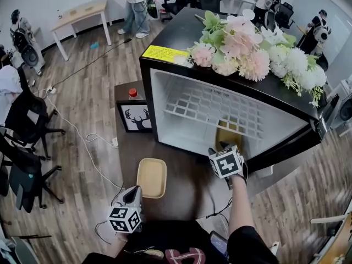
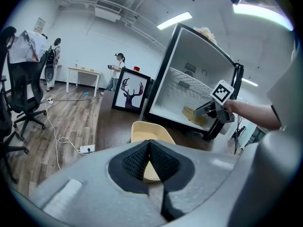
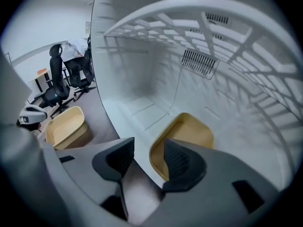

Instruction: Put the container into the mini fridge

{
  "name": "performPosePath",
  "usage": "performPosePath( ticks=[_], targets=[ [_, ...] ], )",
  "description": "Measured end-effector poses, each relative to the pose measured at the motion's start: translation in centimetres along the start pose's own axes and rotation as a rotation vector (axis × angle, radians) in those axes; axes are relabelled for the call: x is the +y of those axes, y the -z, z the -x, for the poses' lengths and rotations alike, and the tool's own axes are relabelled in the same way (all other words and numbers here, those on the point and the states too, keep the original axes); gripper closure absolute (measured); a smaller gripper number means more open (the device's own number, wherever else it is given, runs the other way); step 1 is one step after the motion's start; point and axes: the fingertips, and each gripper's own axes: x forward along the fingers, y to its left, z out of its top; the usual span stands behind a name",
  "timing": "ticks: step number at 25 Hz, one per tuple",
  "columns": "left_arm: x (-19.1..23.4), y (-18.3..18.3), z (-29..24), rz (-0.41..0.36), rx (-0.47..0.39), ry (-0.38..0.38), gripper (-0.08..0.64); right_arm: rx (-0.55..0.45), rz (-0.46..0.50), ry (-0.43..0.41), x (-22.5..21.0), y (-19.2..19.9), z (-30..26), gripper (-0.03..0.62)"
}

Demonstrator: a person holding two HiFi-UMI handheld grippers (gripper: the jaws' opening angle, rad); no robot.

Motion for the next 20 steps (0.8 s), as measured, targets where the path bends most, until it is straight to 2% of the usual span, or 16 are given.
performPosePath(
  ticks=[2, 6, 10, 12, 14, 18, 20],
  targets=[
    [0.0, 0.0, 0.1, 0.002, -0.005, 0.002, 0.552, -0.079, -0.007, 0.002, 0.4, -1.1, 1.1, 0.362],
    [0.2, -0.3, 0.5, 0.004, -0.024, 0.001, 0.552, -0.182, -0.022, 0.015, 1.4, -2.7, 3.1, 0.354],
    [0.4, -0.6, 1.0, 0.013, -0.049, 0.001, 0.552, -0.176, 0.022, -0.016, 4.0, -2.6, 3.6, 0.293],
    [0.4, -0.7, 1.3, 0.011, -0.060, 0.003, 0.552, -0.172, 0.044, -0.038, 5.6, -2.3, 3.6, 0.293],
    [0.5, -0.8, 1.7, 0.011, -0.071, 0.002, 0.552, -0.185, 0.038, -0.076, 7.5, -2.2, 3.8, 0.293],
    [0.7, -0.7, 2.4, 0.015, -0.087, 0.002, 0.552, -0.214, -0.060, -0.229, 11.9, -2.3, 4.2, 0.293],
    [0.7, -0.5, 2.7, 0.014, -0.089, 0.005, 0.552, -0.213, -0.071, -0.273, 13.9, -2.0, 4.4, 0.295]
  ],
)
